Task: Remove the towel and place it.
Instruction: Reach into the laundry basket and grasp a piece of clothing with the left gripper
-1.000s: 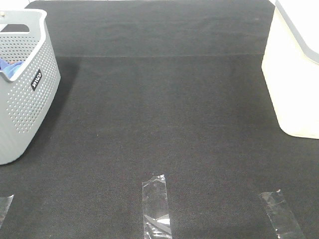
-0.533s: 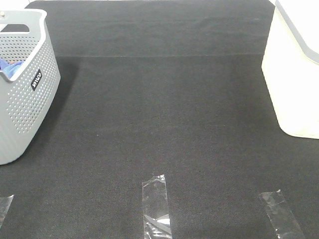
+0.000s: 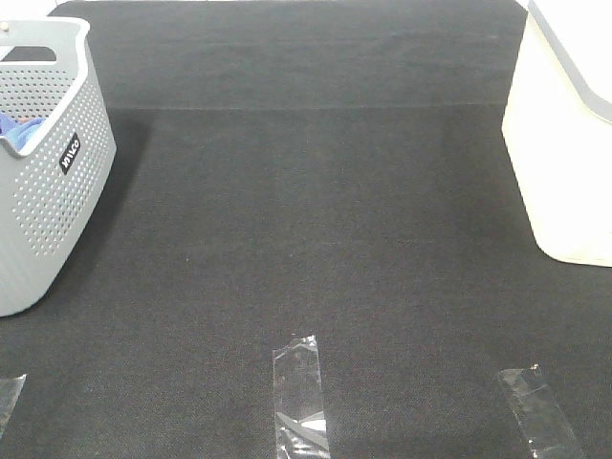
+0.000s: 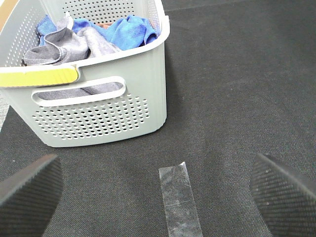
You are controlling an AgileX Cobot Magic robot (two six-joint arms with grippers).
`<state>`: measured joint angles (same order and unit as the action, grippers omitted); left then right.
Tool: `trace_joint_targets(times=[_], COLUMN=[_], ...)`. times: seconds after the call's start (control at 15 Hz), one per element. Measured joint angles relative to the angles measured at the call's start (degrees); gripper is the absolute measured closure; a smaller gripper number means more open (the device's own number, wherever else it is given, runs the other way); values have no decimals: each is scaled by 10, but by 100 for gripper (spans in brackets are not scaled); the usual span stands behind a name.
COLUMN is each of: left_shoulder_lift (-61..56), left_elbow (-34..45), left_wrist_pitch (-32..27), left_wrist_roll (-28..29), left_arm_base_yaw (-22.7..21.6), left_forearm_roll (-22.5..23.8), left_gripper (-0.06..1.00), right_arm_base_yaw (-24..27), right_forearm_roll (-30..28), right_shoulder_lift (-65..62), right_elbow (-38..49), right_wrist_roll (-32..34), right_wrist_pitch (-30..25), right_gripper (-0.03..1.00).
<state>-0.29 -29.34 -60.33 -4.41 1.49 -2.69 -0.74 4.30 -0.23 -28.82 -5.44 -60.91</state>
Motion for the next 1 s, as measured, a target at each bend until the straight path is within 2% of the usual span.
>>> trace_joint_targets(times=[1.0], left_shoulder_lift=[2], left_elbow=[0], left_wrist_pitch=[0], left_wrist_roll=[0], left_arm_base_yaw=[0], left_forearm_roll=[-2], left_gripper=[-4], right_arm_base_yaw=[0], right_forearm_roll=[0], right_shoulder_lift=[0], right_elbow=[0], right_wrist_roll=[0], right_wrist_pitch=[0], right_gripper=[27])
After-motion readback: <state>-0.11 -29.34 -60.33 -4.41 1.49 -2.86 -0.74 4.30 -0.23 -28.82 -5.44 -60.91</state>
